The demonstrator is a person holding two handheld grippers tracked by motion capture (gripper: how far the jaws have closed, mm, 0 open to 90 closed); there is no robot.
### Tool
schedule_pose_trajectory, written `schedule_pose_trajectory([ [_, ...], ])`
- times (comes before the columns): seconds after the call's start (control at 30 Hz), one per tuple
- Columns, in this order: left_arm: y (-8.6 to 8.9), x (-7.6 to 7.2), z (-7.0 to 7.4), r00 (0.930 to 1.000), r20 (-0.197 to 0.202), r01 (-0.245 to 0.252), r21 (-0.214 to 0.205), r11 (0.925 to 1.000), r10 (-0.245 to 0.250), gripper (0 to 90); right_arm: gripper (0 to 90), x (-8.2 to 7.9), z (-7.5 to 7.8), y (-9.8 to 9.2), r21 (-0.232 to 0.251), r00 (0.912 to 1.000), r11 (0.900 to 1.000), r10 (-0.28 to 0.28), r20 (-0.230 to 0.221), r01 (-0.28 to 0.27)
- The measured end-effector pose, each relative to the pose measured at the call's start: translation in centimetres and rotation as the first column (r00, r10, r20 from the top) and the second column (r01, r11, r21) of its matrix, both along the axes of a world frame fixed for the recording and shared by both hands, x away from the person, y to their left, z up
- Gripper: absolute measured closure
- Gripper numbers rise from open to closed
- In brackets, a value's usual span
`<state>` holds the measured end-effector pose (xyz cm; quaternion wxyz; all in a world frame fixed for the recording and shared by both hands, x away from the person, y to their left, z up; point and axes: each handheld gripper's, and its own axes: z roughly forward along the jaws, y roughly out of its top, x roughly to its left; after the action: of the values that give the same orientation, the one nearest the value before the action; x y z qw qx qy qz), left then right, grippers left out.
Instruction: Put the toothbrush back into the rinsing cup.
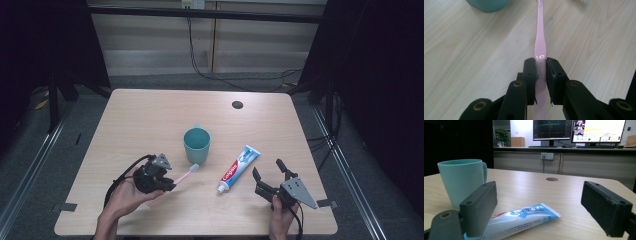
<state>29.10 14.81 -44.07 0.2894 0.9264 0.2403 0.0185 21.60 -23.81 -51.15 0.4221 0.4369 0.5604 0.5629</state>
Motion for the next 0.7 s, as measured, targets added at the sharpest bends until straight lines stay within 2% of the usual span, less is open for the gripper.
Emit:
schedule_pose_trajectory([
  [0.2, 0.7, -0.4, 0.7, 0.9993, 0.035, -0.008, -0.082, 0.9966, 0.011, 78.7, 12.9, 0.0, 0.0, 0.0, -0.001, 1.0, 1.0, 0.0, -0.001, 0.0],
  [0.27, 0.8, -0.3, 0.8, 0.9996, 0.023, -0.013, -0.11, 0.9939, 0.015, 78.7, 12.9, 0.0, 0.0, 0.0, -0.001, 1.0, 1.0, -0.001, 0.0, 0.001],
  [0.43, 1.1, -0.4, 1.0, 0.9979, 0.059, -0.016, -0.181, 0.9833, 0.027, 78.7, 12.9, 0.0, 0.0, 0.0, -0.001, 1.0, 1.0, -0.001, 0.0, 0.001],
  [0.53, 1.3, -0.5, 1.3, 0.9963, 0.081, -0.012, -0.209, 0.9778, 0.03, 78.7, 12.9, 0.0, 0.0, 0.0, 0.0, 1.0, 1.0, -0.001, -0.001, 0.001],
  [0.63, 1.6, -0.5, 1.6, 0.9922, 0.111, -0.026, -0.258, 0.9657, 0.057, 78.7, 12.9, 0.0, 0.0, 0.0, -0.001, 1.0, 1.0, -0.001, 0.0, 0.001],
  [0.7, 1.9, -0.3, 1.7, 0.9922, 0.105, -0.031, -0.311, 0.95, 0.067, 78.7, 13.0, 0.0, 0.0, 0.0, 0.0, 1.0, 1.0, 0.0, -0.001, 0.0],
])
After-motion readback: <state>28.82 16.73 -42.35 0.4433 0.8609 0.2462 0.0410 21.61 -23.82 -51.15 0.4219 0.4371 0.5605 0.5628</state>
